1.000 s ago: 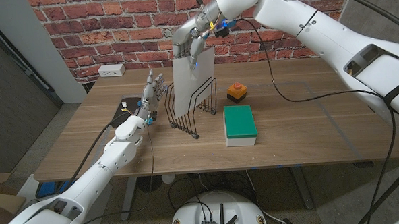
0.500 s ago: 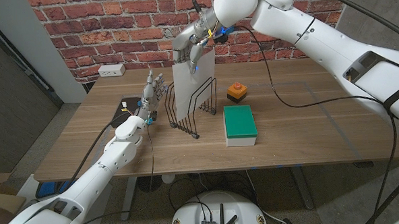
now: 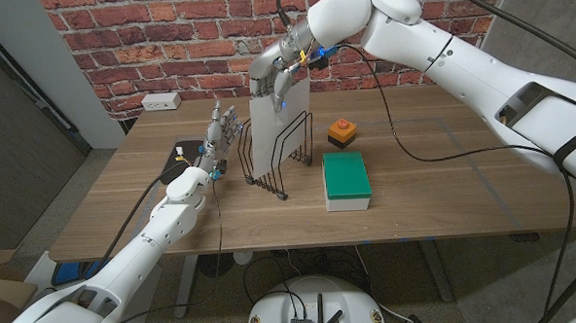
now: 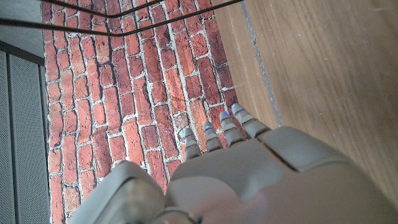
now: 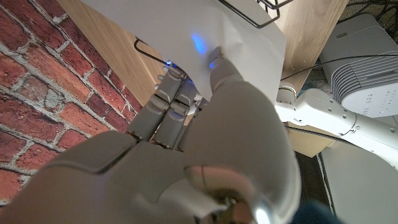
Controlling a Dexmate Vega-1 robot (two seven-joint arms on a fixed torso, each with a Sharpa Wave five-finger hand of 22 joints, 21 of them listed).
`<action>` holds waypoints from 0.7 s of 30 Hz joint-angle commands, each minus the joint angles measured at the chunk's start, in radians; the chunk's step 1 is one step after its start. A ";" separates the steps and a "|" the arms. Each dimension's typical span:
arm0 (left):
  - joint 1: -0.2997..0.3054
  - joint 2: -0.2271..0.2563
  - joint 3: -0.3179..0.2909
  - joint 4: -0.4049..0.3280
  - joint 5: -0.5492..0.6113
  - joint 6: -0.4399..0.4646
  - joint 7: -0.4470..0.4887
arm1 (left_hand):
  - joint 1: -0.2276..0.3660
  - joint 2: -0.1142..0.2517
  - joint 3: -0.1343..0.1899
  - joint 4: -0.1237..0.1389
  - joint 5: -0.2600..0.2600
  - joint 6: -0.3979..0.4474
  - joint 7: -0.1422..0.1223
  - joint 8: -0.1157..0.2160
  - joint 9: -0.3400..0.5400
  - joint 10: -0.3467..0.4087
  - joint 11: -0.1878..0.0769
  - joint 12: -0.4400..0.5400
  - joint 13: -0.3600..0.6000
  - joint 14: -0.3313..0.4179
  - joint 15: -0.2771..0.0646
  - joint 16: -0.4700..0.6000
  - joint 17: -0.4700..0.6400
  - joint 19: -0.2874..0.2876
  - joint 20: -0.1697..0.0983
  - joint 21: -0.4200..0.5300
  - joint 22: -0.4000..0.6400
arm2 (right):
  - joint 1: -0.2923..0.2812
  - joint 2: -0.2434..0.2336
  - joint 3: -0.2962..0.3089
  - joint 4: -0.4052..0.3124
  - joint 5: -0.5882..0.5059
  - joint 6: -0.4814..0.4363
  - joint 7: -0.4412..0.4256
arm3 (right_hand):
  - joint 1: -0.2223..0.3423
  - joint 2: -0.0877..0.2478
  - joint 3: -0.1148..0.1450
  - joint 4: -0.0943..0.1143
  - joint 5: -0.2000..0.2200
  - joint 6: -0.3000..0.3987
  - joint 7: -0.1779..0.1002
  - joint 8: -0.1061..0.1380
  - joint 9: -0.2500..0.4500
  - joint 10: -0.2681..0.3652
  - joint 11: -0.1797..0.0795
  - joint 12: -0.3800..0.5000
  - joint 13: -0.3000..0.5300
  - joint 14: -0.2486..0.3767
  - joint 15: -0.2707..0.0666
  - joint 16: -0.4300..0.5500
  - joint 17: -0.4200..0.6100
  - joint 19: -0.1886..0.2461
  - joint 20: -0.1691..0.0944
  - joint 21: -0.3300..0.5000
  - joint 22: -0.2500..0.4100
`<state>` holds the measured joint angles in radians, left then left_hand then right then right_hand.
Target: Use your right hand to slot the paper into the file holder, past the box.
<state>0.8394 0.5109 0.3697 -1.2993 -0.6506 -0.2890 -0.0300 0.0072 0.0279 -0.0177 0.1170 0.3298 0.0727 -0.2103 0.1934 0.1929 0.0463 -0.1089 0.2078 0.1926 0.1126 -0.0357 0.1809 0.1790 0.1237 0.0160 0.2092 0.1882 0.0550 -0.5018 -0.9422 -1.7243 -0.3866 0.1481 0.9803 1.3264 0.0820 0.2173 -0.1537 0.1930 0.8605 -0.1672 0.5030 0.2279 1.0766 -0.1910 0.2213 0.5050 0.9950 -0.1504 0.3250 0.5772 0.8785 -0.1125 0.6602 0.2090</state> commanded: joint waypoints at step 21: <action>0.000 0.000 0.000 0.000 0.000 0.001 0.000 | -0.001 0.009 0.001 0.007 0.002 0.001 -0.009 0.006 0.005 -0.001 -0.008 0.007 0.006 0.009 0.001 0.006 0.003 0.006 -0.002 0.008 0.006 | -0.089 -0.029 0.006 -0.159 -0.145 -0.118 -0.028 | -0.005 0.007 -0.003 0.000 0.008 0.004 0.005 0.006 0.001 0.008 0.001 -0.003 0.003 -0.004 -0.090 -0.007 0.007 -0.010 -0.095 0.014 -0.003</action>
<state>0.8394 0.5109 0.3697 -1.2993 -0.6505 -0.2890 -0.0304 0.0071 0.0279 -0.0177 0.1169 0.3298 0.0727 -0.2103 0.1934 0.1929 0.0463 -0.1089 0.2078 0.1926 0.1126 -0.0357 0.1809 0.1790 0.1237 0.0160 0.2092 0.1882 -0.0026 -0.5226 -0.9375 -1.8203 -0.4777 0.0767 0.9567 1.3263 0.0821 0.2173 -0.1537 0.1930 0.8605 -0.1673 0.5028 0.2279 1.0766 -0.1910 0.2213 0.5051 0.9950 -0.1504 0.3214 0.5819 0.8767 -0.1144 0.6718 0.2045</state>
